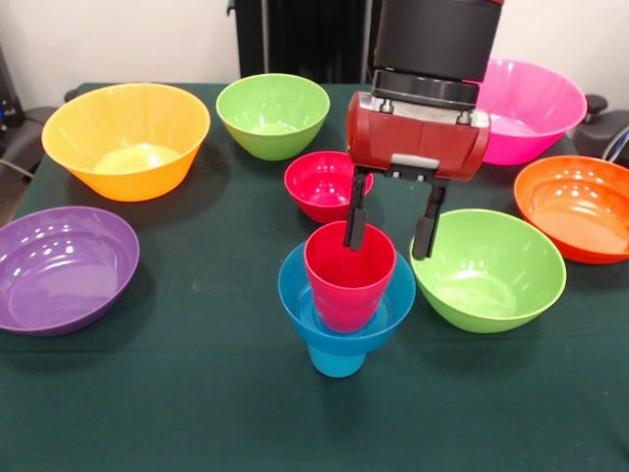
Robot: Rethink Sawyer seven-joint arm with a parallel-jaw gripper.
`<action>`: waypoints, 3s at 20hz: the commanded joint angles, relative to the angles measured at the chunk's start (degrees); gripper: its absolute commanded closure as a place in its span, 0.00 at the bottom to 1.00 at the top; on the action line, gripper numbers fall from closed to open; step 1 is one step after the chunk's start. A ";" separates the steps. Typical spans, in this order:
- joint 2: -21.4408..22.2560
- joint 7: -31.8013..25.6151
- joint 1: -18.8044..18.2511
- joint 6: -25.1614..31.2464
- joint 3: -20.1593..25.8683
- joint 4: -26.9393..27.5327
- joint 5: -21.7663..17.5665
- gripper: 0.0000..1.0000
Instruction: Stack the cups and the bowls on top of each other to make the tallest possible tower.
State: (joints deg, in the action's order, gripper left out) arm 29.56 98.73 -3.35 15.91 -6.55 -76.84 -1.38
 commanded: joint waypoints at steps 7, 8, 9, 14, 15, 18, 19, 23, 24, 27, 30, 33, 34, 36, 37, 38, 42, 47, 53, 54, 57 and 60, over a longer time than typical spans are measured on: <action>5.78 4.44 0.58 14.19 3.71 -4.97 1.06 0.00; 6.35 4.83 0.87 13.71 3.54 -6.57 0.78 0.00; 6.72 4.99 1.02 13.51 3.49 -7.43 0.58 0.00; 9.87 5.95 2.41 12.78 3.25 -13.14 0.03 0.00; 10.26 6.03 2.59 12.64 3.27 -13.79 0.00 0.00; 11.39 6.42 3.32 11.08 3.35 -16.63 -0.37 0.00; 11.47 6.49 3.58 10.80 3.25 -17.03 -0.51 0.00; 11.14 7.06 4.39 8.03 3.08 -19.59 -1.30 0.00; 11.01 7.54 4.63 6.56 2.78 -20.75 -1.64 0.00; 10.50 8.53 5.21 3.31 1.62 -23.40 -2.52 0.00; 10.60 8.66 4.30 -0.09 1.43 -28.08 -3.29 0.00; 11.04 9.04 3.99 -2.85 0.35 -32.16 -4.04 0.00; 11.12 9.21 4.07 -4.49 -0.46 -33.80 -4.73 0.00; 10.81 9.23 3.97 -7.25 -1.73 -35.93 -5.59 0.00; 10.59 9.20 3.83 -8.52 -2.04 -36.62 -5.99 0.00; 9.99 9.12 3.90 -9.87 -2.81 -37.29 -6.59 0.00; 7.50 8.82 3.65 -14.78 -4.59 -38.97 -8.09 0.00; 3.17 8.49 2.51 -20.30 -5.33 -39.20 -9.28 0.00; -4.76 10.53 2.31 -29.15 -4.75 -37.15 -7.90 0.00; -5.50 10.87 2.30 -30.06 -4.37 -36.88 -7.40 0.00; -5.55 10.95 2.28 -29.73 -3.23 -36.49 -6.27 0.00; -5.00 10.57 2.42 -27.69 -2.44 -35.19 -5.18 0.00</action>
State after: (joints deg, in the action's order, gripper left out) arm 28.09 99.59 -0.34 -12.18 -14.55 -112.42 -7.12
